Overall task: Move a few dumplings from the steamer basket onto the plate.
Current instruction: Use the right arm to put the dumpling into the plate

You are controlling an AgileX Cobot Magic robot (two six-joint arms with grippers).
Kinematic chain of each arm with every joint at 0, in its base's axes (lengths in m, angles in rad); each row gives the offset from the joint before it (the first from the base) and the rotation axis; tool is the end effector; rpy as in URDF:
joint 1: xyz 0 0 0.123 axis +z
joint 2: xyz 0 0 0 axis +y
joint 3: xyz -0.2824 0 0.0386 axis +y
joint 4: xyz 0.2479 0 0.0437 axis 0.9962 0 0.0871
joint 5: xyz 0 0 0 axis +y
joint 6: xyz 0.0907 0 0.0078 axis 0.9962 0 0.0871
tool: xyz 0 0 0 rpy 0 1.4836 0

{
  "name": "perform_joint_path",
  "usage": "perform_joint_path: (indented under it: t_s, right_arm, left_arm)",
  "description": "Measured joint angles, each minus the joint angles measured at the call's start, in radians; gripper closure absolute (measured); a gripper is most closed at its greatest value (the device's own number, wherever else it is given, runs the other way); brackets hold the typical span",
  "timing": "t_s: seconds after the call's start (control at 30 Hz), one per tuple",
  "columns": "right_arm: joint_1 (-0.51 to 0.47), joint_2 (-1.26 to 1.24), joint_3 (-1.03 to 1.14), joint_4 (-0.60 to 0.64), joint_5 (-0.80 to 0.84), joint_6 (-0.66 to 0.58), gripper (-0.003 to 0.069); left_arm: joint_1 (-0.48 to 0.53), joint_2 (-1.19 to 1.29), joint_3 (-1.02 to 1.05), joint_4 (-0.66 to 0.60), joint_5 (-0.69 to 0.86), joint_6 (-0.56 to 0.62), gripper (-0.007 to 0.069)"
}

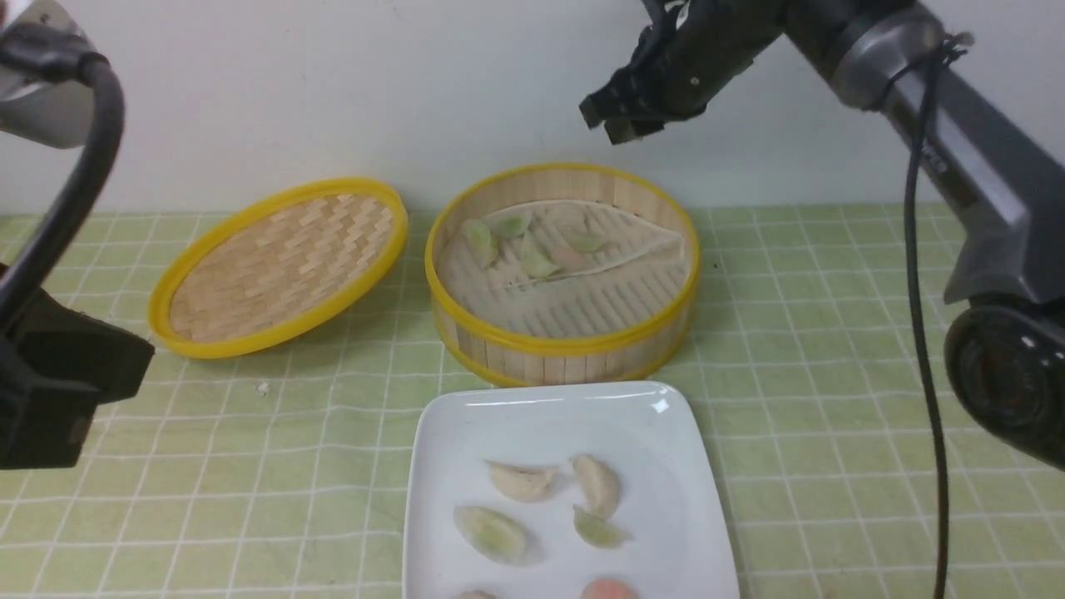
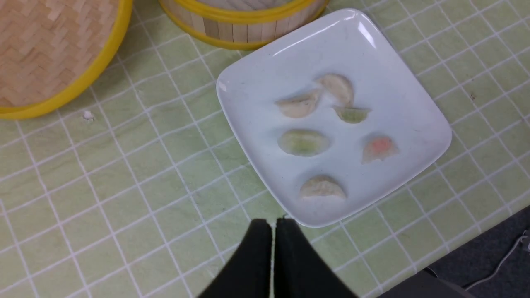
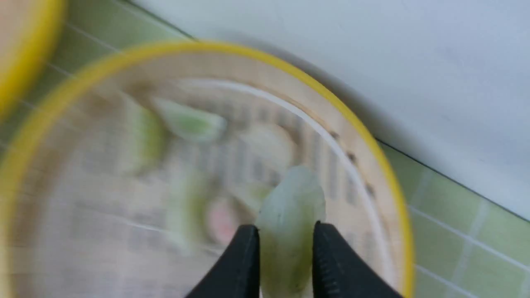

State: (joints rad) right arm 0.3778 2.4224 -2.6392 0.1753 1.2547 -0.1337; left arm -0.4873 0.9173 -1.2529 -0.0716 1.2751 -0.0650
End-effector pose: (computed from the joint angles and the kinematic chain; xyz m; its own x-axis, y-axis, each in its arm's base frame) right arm 0.4805 0.2069 0.3031 -0.7159 -0.3675 -0.5936 -0.5117 0.8546 0.0881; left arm 0.1193 -0.0703 0.4252 -0.7058 0.2772 -0.6519 0.4481 0.8875 -0.1078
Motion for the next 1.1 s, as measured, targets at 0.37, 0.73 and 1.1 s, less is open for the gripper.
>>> perform_joint_path:
  t_s: [0.37,0.73,1.1]
  right_arm:
    - [0.092,-0.481,0.728,0.120,-0.002,-0.084,0.0514]
    - [0.144,-0.619,1.356,0.145,-0.198,-0.070,0.0514]
    - [0.144,-0.561,1.409,0.171,-0.325,-0.035,0.0333]
  left_arm:
    - [0.000,0.000,0.000,-0.078,0.000,0.019,0.0631]
    - [0.000,0.000,0.000,-0.083,0.000,0.035,0.0631]
    - [0.000,0.000,0.000,-0.090,0.000,0.042,0.0631]
